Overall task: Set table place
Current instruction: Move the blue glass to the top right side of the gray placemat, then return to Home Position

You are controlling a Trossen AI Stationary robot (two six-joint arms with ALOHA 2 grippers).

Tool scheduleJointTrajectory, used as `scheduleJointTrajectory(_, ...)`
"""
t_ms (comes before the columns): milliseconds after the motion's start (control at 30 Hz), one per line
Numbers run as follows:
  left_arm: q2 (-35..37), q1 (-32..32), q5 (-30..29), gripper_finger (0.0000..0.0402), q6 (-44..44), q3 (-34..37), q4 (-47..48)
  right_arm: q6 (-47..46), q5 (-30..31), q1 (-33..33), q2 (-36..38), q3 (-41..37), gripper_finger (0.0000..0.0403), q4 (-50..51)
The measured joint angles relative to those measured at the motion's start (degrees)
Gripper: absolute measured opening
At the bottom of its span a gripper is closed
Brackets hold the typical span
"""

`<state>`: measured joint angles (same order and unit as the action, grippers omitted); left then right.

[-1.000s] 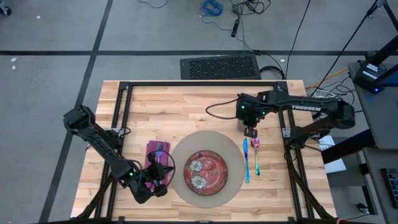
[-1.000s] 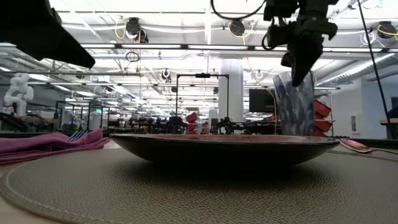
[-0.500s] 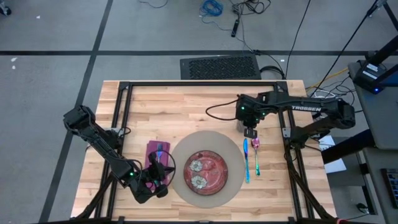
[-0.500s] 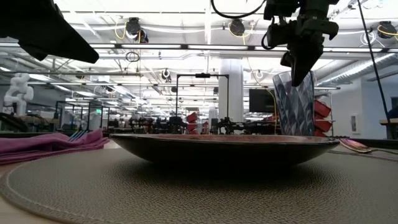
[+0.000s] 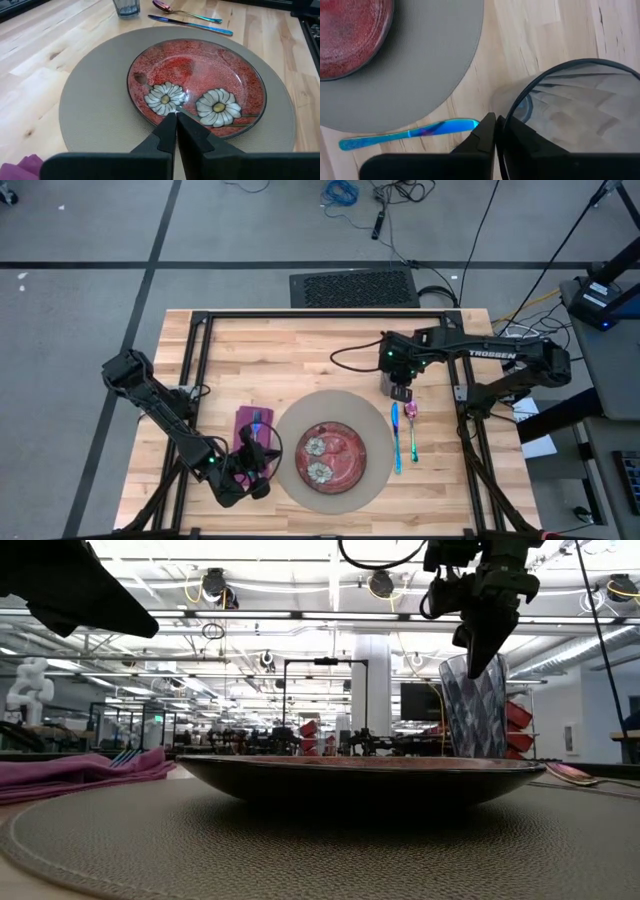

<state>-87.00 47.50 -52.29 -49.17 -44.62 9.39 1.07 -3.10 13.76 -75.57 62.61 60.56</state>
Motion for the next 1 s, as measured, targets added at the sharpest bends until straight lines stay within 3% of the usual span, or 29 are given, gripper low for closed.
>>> scheduleJointTrajectory(500,0.0,0.57,0.07,0.0,-0.02,0.0,-0.98,-1.9,-0.04,0.02,-2.69,0.0,0.002,-0.82)
scheduleJointTrajectory(1000,0.0,0.53,0.11,0.0,0.0,0.0,-1.36,-3.1,0.49,-1.52,-2.82,0.0,0.0135,-0.56)
